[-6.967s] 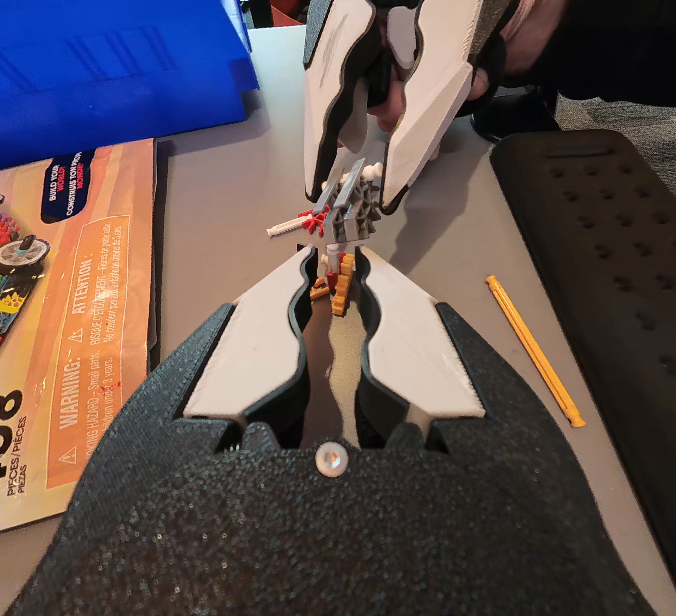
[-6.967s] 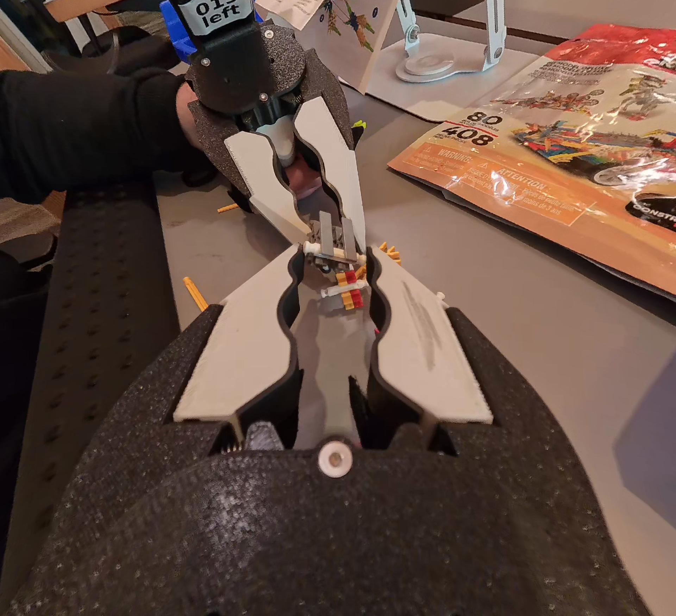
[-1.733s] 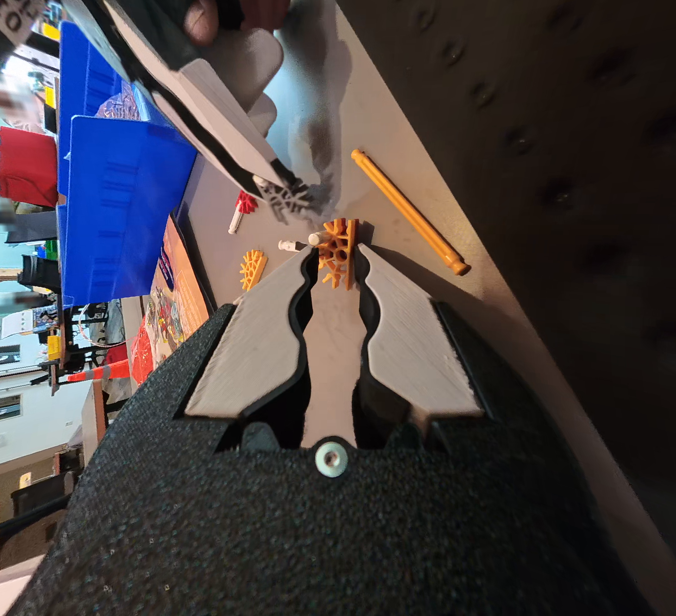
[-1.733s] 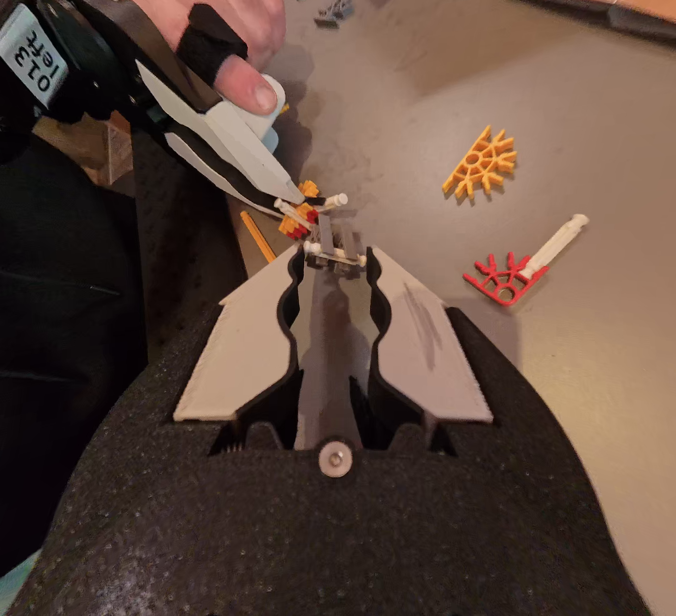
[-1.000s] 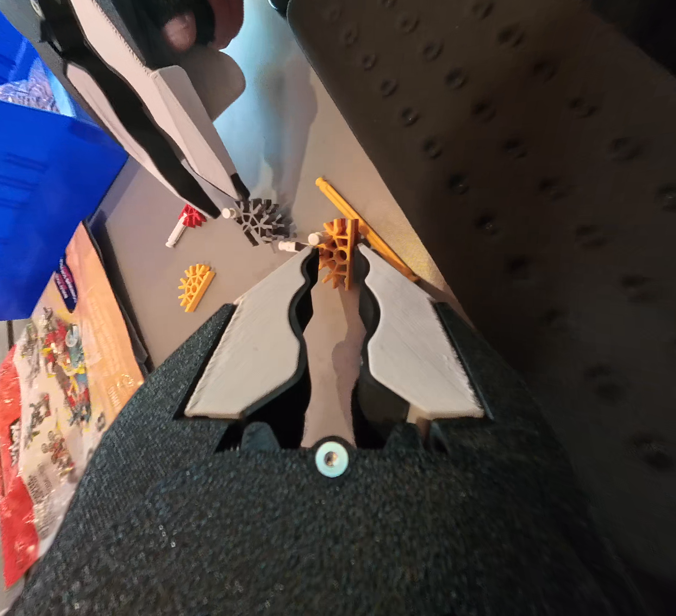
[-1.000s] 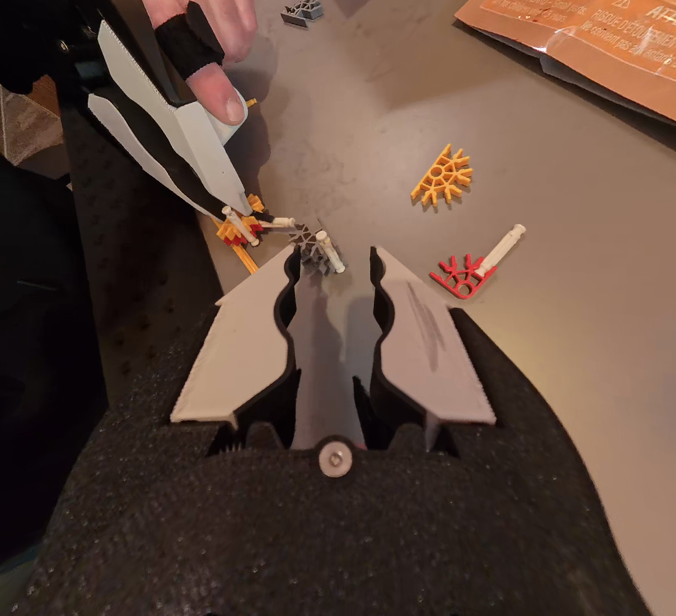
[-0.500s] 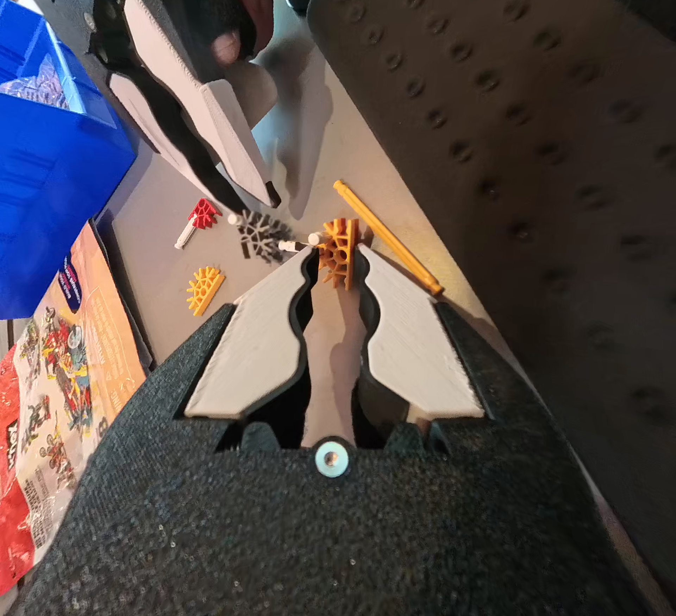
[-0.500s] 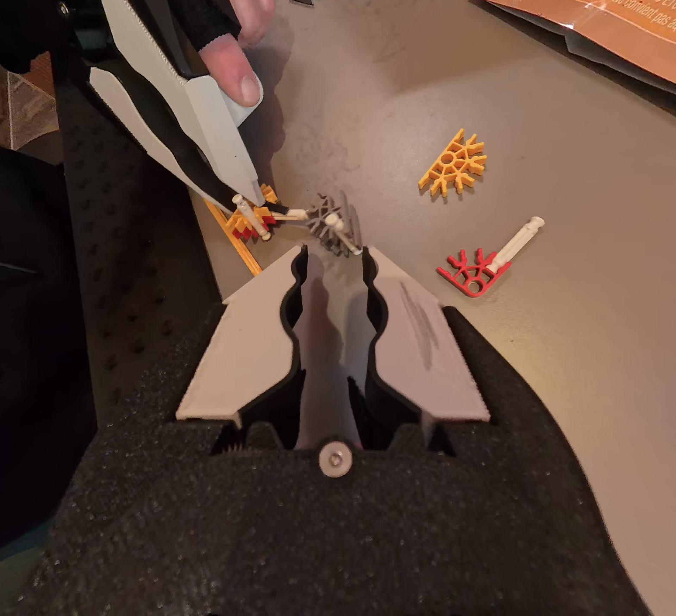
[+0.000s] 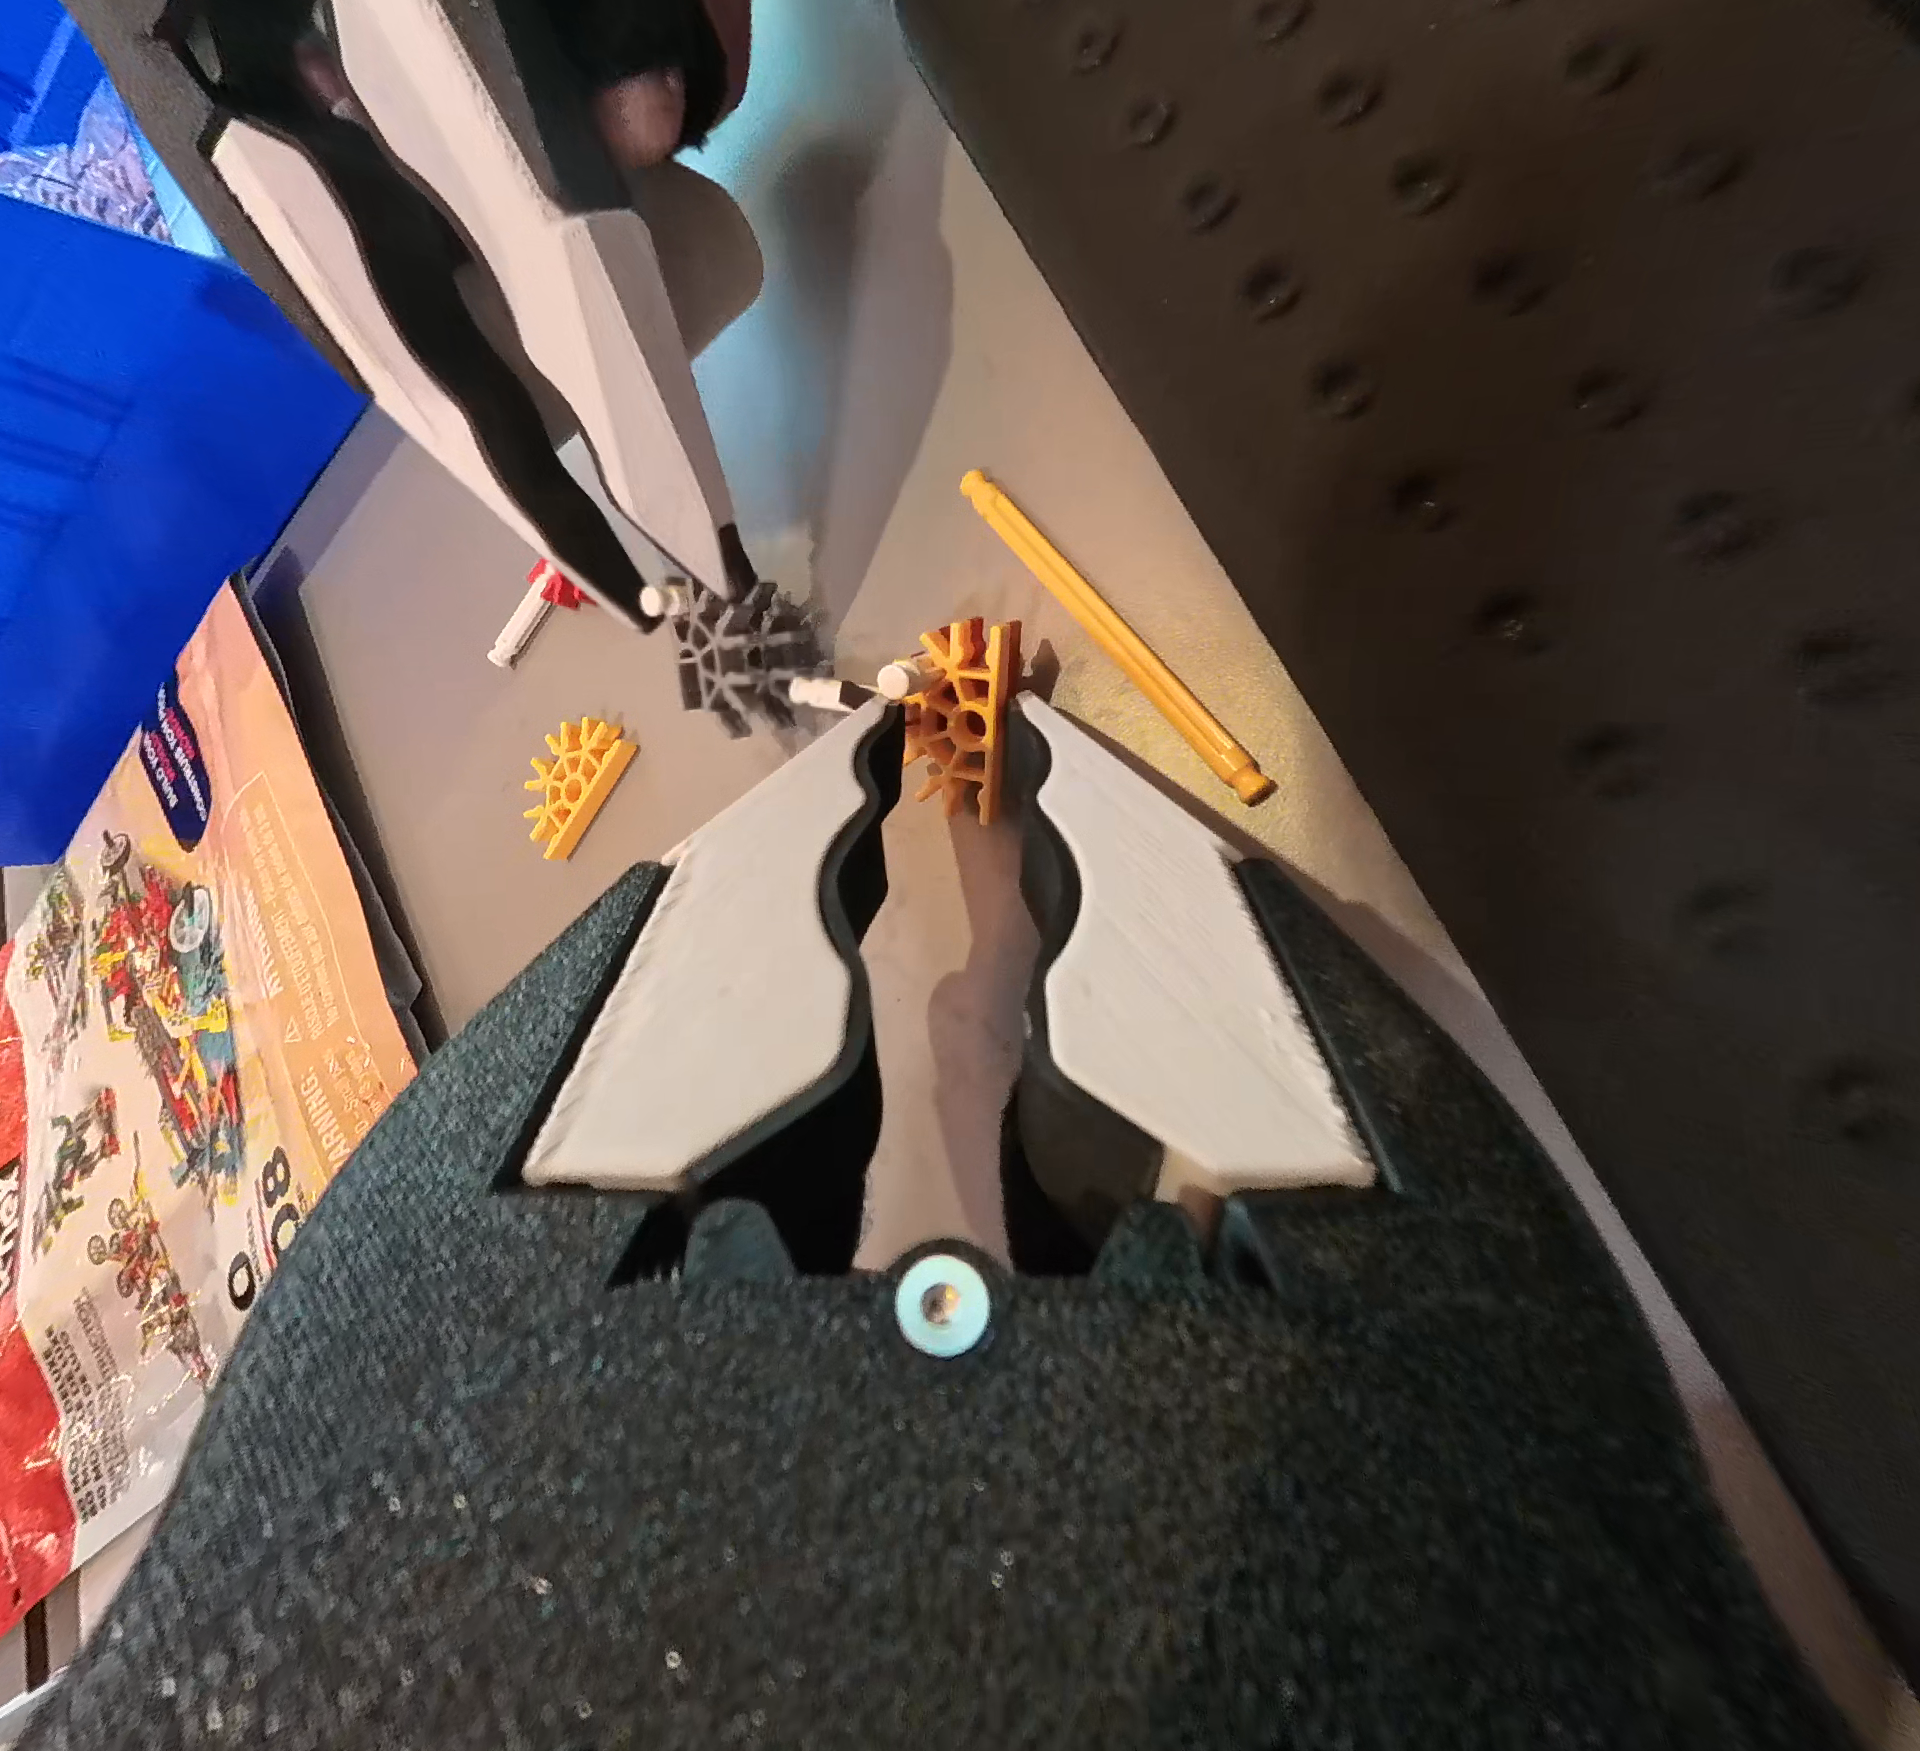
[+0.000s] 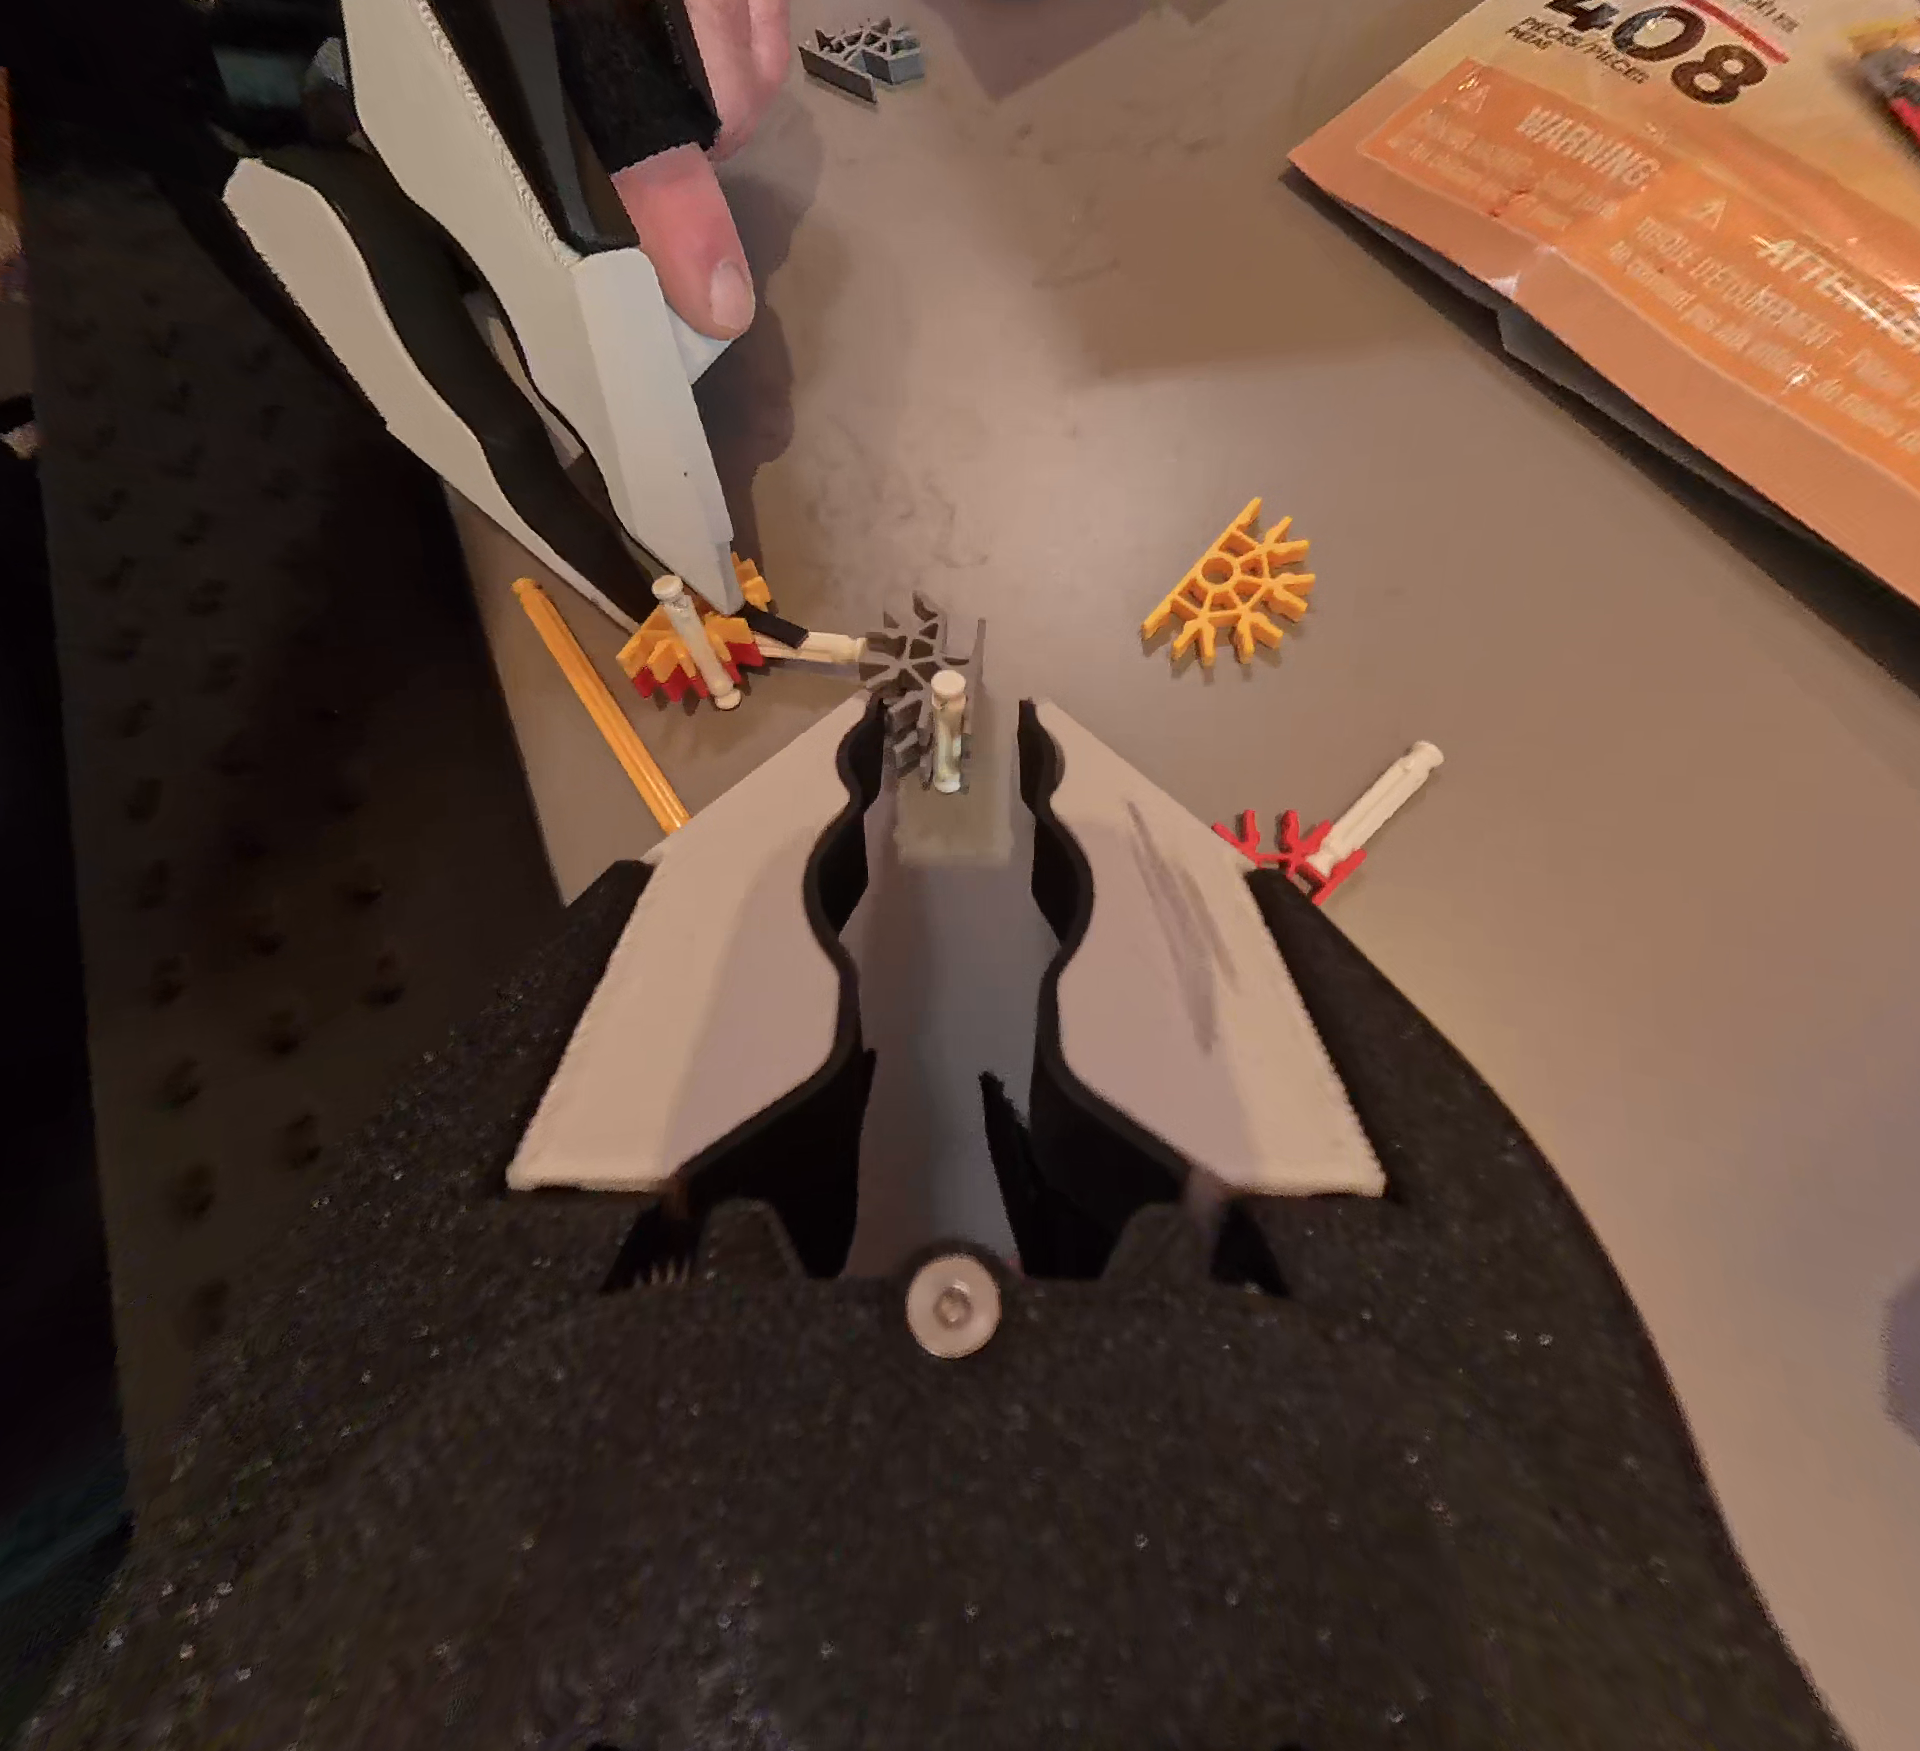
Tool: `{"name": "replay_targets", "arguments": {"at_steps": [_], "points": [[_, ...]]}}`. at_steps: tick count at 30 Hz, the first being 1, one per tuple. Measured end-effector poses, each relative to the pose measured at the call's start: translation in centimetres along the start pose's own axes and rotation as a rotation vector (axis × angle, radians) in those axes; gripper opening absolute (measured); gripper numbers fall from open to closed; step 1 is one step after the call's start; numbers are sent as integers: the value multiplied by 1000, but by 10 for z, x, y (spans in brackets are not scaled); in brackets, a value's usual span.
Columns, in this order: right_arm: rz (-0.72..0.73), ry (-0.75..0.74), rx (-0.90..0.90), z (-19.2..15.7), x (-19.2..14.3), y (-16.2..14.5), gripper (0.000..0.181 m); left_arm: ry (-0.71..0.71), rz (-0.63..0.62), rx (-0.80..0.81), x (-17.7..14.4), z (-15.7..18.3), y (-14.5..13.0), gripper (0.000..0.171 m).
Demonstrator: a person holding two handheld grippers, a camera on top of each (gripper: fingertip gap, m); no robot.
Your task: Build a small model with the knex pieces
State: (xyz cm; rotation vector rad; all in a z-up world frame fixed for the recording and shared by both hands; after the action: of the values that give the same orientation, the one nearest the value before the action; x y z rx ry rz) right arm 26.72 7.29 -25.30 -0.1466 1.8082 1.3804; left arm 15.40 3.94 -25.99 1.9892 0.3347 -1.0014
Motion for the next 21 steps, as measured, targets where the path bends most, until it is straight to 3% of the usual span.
{"name": "replay_targets", "arguments": {"at_steps": [3,21], "points": [[-6,-11,-20,-1,5,0,16,2,-8,5,0,0,-1,19],[1,161,155,-2,2,-2,15,13,-7,8,-5,-1,-2,18]]}}
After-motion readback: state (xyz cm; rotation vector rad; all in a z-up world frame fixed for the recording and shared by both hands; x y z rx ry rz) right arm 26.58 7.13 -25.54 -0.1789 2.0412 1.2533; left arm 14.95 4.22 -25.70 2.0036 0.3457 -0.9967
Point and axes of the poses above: each gripper's, where its closed fingertips meet, x out along the fingers, y out of its top, z = x × y across the jaws, the point moved 5 cm from there along -x, back along the fingers, and after that the axes turned 10 degrees about -y, right-handed, at the moved point
